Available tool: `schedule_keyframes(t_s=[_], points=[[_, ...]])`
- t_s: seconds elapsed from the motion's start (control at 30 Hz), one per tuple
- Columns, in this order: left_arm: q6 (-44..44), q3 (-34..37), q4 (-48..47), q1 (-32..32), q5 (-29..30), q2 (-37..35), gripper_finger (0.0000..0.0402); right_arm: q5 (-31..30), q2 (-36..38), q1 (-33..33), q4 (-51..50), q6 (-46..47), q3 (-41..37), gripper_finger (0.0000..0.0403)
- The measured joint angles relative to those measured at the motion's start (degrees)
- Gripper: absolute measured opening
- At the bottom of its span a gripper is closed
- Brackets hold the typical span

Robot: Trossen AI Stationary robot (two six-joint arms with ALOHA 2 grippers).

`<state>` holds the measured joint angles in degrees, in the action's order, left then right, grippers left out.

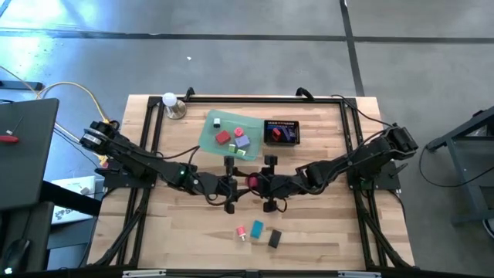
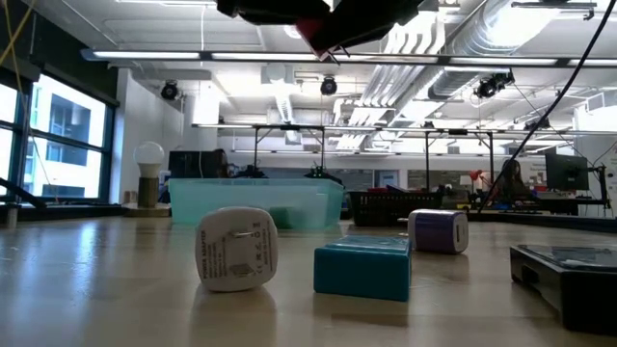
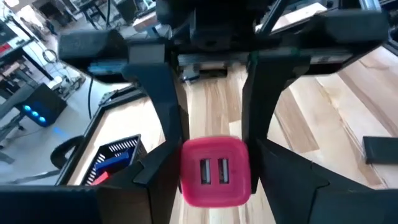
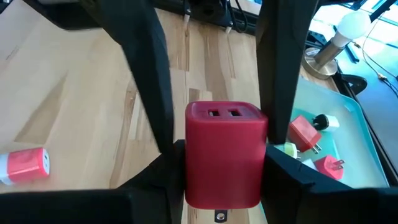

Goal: Pick & Place Office items
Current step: Put the pink charger adapter into the green bin

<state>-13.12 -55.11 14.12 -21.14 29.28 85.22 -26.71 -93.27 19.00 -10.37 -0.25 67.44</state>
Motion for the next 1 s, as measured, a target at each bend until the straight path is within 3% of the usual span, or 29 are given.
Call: schedule_keyframes(t_s=[0.27, 0.4, 0.6, 1.0], points=[[1.4, 0.0, -0.3, 0.2, -0.1, 0.0, 0.0142, -0.2, 0.0, 0.0, 0.0, -0.1, 0.0, 0.0145], [2.7, 0.0, -0.9, 0.2, -0.1, 0.0, 0.0140, 1.4, 0.0, 0.0, -0.1, 0.4, 0.0, 0.0145], [2.6, 0.0, -2.8, 0.1, -0.4, 0.0, 0.0140, 4.7, 0.0, -0.1, -0.2, 1.5, 0.0, 0.0188], [2.4, 0.0, -3.2, -1.2, 0.7, 0.0, 0.0140, 1.6, 0.2, -0.3, -3.5, 0.0, 0.1, 0.0210]])
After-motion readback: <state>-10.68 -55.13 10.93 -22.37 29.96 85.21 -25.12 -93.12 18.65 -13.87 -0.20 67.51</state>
